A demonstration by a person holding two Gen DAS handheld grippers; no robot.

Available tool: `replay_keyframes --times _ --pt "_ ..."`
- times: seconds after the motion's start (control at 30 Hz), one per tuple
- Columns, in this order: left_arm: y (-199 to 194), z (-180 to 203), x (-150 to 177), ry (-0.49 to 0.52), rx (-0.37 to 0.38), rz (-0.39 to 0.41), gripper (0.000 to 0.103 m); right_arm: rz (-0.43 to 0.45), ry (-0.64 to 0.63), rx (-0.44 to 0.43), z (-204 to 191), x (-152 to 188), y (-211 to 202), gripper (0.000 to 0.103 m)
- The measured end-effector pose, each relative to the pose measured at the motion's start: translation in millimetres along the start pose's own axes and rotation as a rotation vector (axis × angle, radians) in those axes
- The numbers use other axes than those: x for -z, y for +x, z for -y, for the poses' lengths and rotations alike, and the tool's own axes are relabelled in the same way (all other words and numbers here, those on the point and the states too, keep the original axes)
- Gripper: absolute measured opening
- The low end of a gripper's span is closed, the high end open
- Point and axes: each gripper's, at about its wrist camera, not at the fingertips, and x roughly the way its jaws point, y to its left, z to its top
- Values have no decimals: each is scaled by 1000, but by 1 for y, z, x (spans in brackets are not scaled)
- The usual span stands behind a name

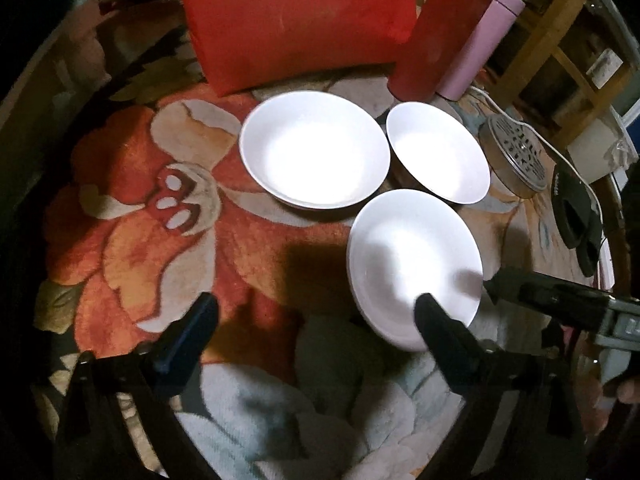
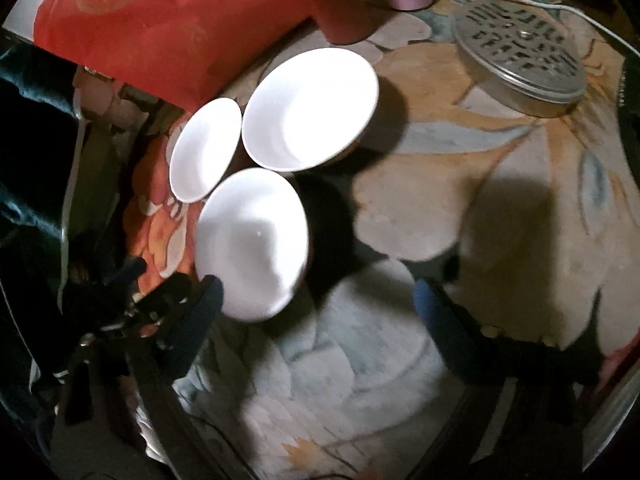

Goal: Organize plates and bowls
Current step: 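Grasp the rim of a white bowl with the right tool, then carry the white bowl with the right tool over the stacked plates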

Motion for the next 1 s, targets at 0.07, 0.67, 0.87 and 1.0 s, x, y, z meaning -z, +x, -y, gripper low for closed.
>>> replay_keyframes --times 0.07,0.67,0.87,1.0 --pt "7 0 -2 -7 16 -18 88 0 27 -4 1 -5 8 85" --pt "44 19 -12 -19 42 -103 8 -91 40 7 -6 -10 49 10" --pt "37 22 -4 -3 48 -90 8 -91 27 7 -5 -3 43 10" --pt "28 29 3 20 56 -78 8 -91 12 12 -6 3 36 10"
